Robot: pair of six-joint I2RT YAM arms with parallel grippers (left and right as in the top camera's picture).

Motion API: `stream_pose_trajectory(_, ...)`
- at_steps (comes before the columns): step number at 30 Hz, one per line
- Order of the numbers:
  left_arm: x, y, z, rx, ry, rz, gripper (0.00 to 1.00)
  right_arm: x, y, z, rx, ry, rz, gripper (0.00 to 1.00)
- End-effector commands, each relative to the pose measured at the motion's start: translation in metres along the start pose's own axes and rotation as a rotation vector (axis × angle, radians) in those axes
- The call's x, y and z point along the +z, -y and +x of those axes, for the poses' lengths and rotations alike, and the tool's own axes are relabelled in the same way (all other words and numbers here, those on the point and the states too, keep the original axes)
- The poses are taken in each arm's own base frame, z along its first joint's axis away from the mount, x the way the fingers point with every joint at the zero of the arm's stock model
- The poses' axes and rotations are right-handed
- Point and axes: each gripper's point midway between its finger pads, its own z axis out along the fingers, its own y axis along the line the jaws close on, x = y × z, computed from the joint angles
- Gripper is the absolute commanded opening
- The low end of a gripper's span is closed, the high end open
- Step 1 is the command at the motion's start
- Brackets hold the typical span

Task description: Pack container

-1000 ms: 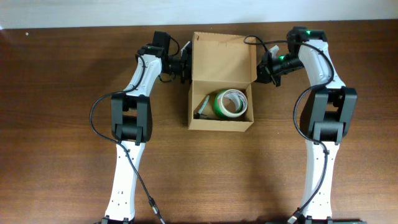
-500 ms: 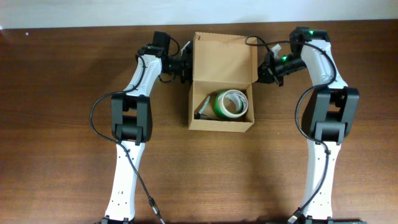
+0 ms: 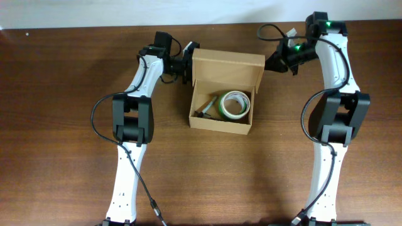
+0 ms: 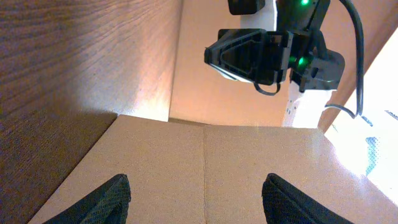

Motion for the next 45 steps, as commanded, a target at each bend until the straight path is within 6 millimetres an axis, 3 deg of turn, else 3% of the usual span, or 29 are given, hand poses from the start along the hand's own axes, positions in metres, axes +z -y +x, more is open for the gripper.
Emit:
stream_pose_trajectory(1, 0.002, -0.007, 0.001, -0.024, -0.014, 0.021, 0.68, -0.004, -0.005, -0.004, -0.041, 0.022, 0.011, 0.04)
stream_pose_trajectory(7, 0.002, -0.006, 0.001, -0.049, -0.015, 0.021, 0.64, -0.004, -0.005, -0.003, -0.038, 0.020, 0.011, 0.04)
stream_pose_trajectory(10, 0.003, -0.003, 0.001, -0.031, -0.017, 0.021, 0.52, -0.006, -0.005, -0.004, -0.037, 0.023, 0.011, 0.04)
stream_pose_trajectory(13, 0.006, 0.006, -0.002, 0.033, -0.021, 0.021, 0.46, -0.008, -0.003, -0.005, -0.033, 0.027, 0.011, 0.04)
stream_pose_trajectory(27, 0.019, 0.077, -0.002, 0.244, -0.045, 0.022, 0.45, -0.021, 0.008, -0.010, -0.005, 0.046, 0.009, 0.04)
stream_pose_trajectory(33, 0.039, 0.089, 0.007, 0.259, -0.081, 0.021, 0.45, -0.026, 0.013, -0.007, 0.021, 0.036, 0.011, 0.04)
stream_pose_trajectory(39, 0.056, 0.086, 0.016, 0.238, -0.114, 0.020, 0.45, -0.044, 0.010, 0.013, -0.029, -0.002, 0.052, 0.04)
stream_pose_trajectory(45, 0.059, 0.085, 0.018, 0.223, -0.120, 0.019, 0.43, -0.084, -0.001, 0.026, -0.051, 0.031, 0.134, 0.04)
